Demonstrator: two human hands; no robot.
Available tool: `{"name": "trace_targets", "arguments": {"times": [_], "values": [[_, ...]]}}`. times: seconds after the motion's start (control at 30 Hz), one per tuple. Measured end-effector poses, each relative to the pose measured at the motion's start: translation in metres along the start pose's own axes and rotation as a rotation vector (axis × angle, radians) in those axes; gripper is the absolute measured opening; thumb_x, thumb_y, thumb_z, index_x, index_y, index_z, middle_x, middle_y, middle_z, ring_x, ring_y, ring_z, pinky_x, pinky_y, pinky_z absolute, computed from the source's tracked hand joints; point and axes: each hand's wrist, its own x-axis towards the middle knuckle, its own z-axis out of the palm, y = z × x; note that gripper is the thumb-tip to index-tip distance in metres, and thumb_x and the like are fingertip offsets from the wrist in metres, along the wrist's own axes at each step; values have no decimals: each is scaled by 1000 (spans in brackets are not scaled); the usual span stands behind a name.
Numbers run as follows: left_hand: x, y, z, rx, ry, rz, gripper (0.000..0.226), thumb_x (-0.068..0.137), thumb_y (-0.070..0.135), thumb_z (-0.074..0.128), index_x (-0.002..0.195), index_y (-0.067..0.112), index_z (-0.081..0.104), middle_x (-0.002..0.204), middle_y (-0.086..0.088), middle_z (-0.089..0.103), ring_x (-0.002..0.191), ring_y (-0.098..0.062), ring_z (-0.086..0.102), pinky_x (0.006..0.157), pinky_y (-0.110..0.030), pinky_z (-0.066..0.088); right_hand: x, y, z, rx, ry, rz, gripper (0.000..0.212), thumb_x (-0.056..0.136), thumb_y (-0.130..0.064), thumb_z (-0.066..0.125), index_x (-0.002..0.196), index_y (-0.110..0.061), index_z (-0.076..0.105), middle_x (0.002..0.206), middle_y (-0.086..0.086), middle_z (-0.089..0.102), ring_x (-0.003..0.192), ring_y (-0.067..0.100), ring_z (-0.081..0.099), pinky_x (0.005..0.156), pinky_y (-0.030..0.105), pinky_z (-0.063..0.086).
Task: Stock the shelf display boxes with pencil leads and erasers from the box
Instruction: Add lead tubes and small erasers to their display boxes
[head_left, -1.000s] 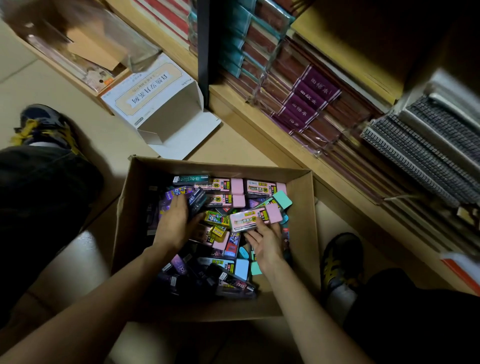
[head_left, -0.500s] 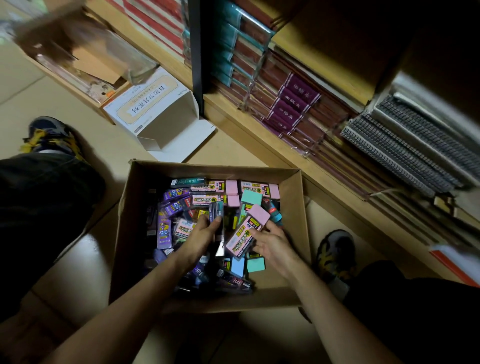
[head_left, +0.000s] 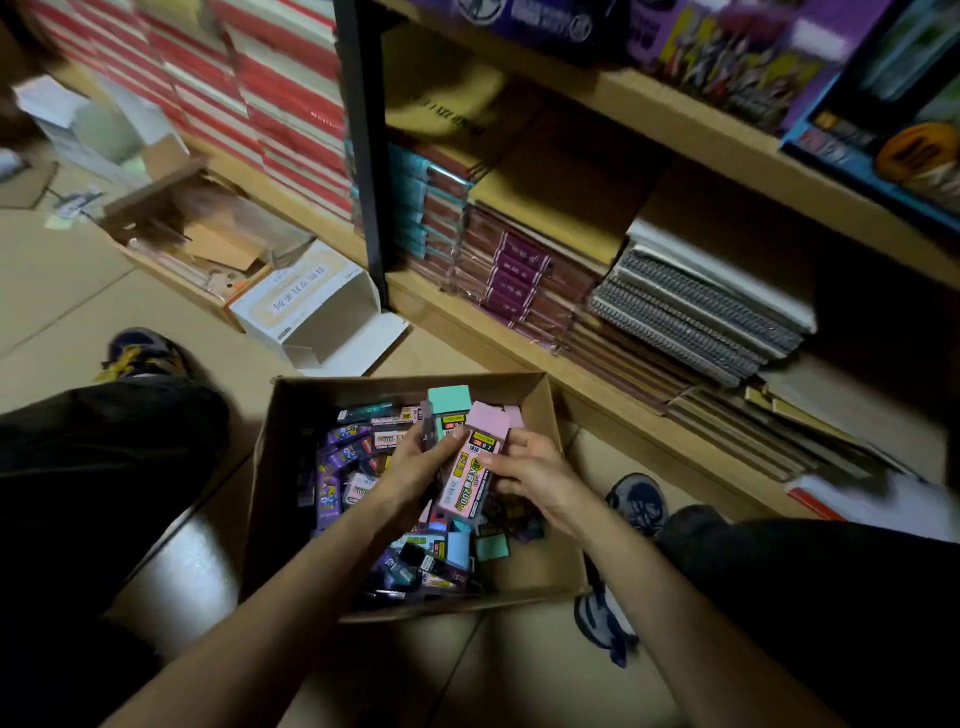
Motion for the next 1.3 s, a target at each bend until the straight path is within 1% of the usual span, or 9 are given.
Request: {"name": "trace_targets", "arguments": {"times": [0.2, 0.37, 0.53, 0.63, 0.73, 0.83, 1.03, 1.13, 1.3], "values": [[-17, 39, 16, 24, -74, 19, 26, 94, 19, 51, 117, 8, 54, 86, -8, 72, 70, -19, 70, 58, -30, 56, -34, -50, 0, -41, 53, -105, 25, 87, -4, 62, 103, -13, 45, 89, -1, 67, 76, 6, 66, 57, 19, 51], [-29, 89, 33, 69, -114, 164, 35, 85, 30, 58, 118, 16, 57, 94, -8, 74, 79, -21, 72, 61, -29, 56, -50, -104, 14, -16, 129, -206, 21, 84, 4, 61, 92, -14, 52, 85, 4, 67, 66, 10, 65, 49, 18, 46], [-47, 150, 52, 110, -285, 249, 35, 73, 38, 75, 104, 26, 68, 102, -10, 73, 89, -25, 71, 66, -28, 56, -68, -170, 19, -74, 92, -299, 23, 84, 0, 62, 102, -12, 54, 89, 4, 68, 76, 12, 64, 55, 20, 45], [-52, 186, 63, 181, -255, 295, 34, 79, 29, 69, 108, 13, 60, 89, -10, 74, 75, -20, 71, 59, -25, 54, -77, -207, 17, -42, 28, -367, 15, 87, -4, 60, 99, -13, 56, 85, 3, 70, 73, 11, 66, 59, 22, 49], [-57, 217, 69, 235, -259, 347, 39, 80, 26, 67, 110, 4, 56, 84, -11, 73, 69, -20, 70, 56, -24, 53, -84, -241, 13, 14, -15, -434, 18, 91, -8, 57, 109, -7, 54, 77, -1, 71, 66, 8, 67, 56, 21, 51], [-61, 236, 72, 272, -273, 375, 41, 82, 26, 65, 111, 2, 53, 74, -7, 71, 59, -17, 68, 45, -20, 49, -84, -263, 14, -94, -3, -489, 19, 91, -7, 57, 109, -7, 52, 84, 3, 69, 68, 9, 67, 54, 18, 51], [-50, 249, 78, 241, -202, 399, 45, 81, 31, 62, 114, 2, 53, 87, -14, 73, 70, -23, 71, 56, -26, 55, -67, -282, 20, -206, 141, -536, 12, 90, -2, 57, 99, -9, 54, 81, 8, 64, 69, 14, 62, 54, 19, 50], [-41, 256, 83, 197, -162, 423, 44, 81, 35, 59, 113, 5, 54, 88, -13, 73, 72, -24, 71, 59, -30, 57, -63, -291, 10, -140, 206, -566, 9, 91, -4, 56, 97, -10, 56, 77, 4, 68, 61, 7, 63, 51, 18, 48], [-26, 266, 95, 153, -142, 463, 25, 90, 26, 55, 110, 12, 56, 90, -9, 74, 73, -21, 72, 55, -28, 56, -75, -316, -22, -83, 279, -627, 12, 91, -6, 56, 102, -11, 56, 80, -1, 72, 60, 10, 59, 54, 19, 47]]}}
